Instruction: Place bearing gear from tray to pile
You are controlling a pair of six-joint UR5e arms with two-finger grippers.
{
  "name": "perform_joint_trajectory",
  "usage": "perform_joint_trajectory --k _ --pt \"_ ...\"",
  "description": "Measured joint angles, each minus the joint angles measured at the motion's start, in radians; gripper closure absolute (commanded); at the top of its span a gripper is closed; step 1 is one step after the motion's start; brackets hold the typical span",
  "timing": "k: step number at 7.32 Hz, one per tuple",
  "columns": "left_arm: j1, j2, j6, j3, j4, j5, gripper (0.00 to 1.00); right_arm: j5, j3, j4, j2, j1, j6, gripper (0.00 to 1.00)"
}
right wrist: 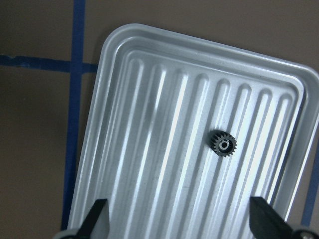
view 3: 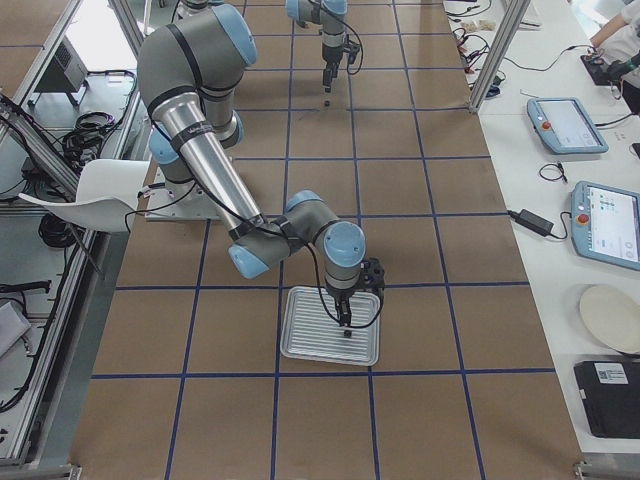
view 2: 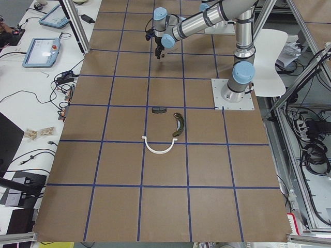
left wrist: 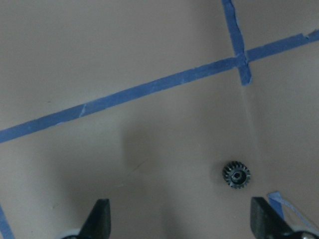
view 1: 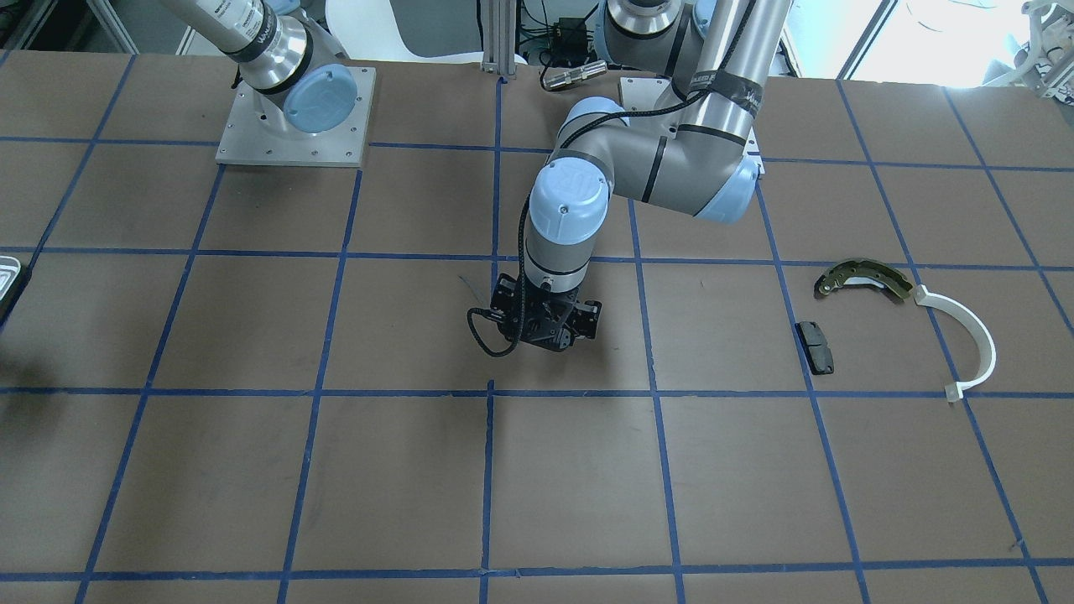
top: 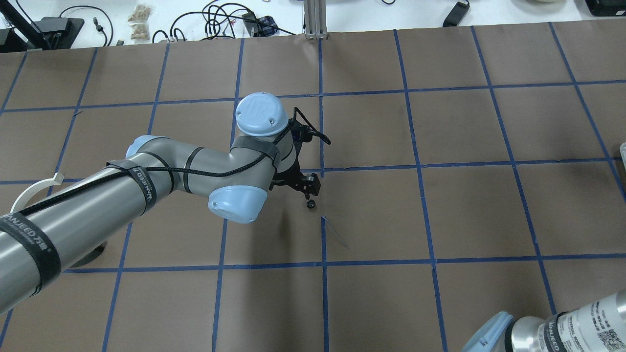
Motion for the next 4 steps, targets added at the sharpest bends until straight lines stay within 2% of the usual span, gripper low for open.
perform_joint_trajectory --k 2,4 --pt "-0.018 -0.040 0.000 0.001 0.033 -0.003 0.00 0.001 -0.031 -0.015 0.076 -0.013 -0.006 0.13" --pt "-0.031 -0.070 0.000 0.004 0.082 -0.003 0.00 0.003 -0.041 -0.042 0.103 -0.014 -0.018 0.12"
